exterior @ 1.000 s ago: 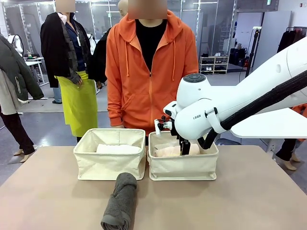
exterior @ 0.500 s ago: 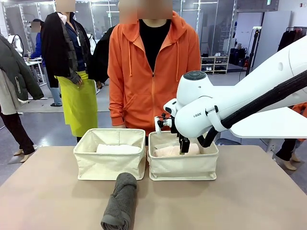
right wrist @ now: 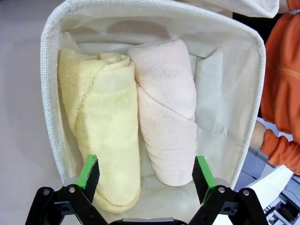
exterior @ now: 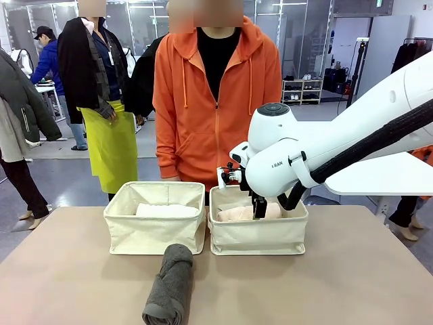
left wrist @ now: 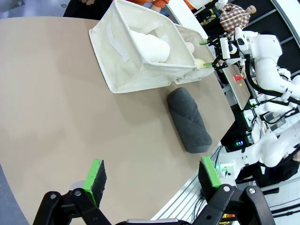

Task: Divide the towels into two baskets.
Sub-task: Pick up one hotel-folded towel from the bottom of the table and place it in the Fabric basket indicated by the person.

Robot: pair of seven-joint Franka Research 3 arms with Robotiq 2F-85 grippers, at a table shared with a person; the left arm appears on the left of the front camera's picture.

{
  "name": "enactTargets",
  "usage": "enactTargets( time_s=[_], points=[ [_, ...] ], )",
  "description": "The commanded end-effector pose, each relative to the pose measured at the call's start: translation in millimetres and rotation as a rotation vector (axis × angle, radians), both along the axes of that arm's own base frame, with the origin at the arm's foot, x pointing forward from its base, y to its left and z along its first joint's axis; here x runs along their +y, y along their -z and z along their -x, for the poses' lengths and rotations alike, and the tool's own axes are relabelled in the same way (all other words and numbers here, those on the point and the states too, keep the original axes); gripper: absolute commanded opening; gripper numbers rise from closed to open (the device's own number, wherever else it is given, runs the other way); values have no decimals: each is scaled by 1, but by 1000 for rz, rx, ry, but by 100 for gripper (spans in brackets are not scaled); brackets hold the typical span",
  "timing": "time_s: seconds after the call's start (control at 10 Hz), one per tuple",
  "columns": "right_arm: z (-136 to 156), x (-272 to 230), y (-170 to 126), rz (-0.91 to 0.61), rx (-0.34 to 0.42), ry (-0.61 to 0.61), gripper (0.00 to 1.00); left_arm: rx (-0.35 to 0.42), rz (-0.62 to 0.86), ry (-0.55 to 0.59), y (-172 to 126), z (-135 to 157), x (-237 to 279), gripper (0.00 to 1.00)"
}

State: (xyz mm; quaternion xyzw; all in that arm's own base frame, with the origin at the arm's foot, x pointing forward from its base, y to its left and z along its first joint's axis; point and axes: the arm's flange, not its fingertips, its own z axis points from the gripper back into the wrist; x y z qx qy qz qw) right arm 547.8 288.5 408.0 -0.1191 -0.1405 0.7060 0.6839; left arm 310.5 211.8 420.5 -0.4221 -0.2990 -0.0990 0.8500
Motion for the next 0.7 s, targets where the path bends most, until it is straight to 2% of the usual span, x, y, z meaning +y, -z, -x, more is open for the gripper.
enactTargets(
  time_s=[0.0, 0.3, 0.4, 0.5, 0.6],
  points=[
    [0, -1, -2, 6, -3, -19, 100, 11, -2, 2, -1, 4, 1, 100],
    [0, 0, 0, 0, 0, 0, 100, 11, -2, 2, -1, 4, 1, 100],
    [12, -10, -27, -55, -20, 40, 100, 11, -2, 2, -1, 4, 1, 100],
    [16, -27, -48, -40, 19, 121, 100, 11, -2, 2, -1, 4, 1, 100],
    [22, -44, -66, -113, 77, 172, 100, 11, -2, 2, -1, 4, 1, 100]
  ],
)
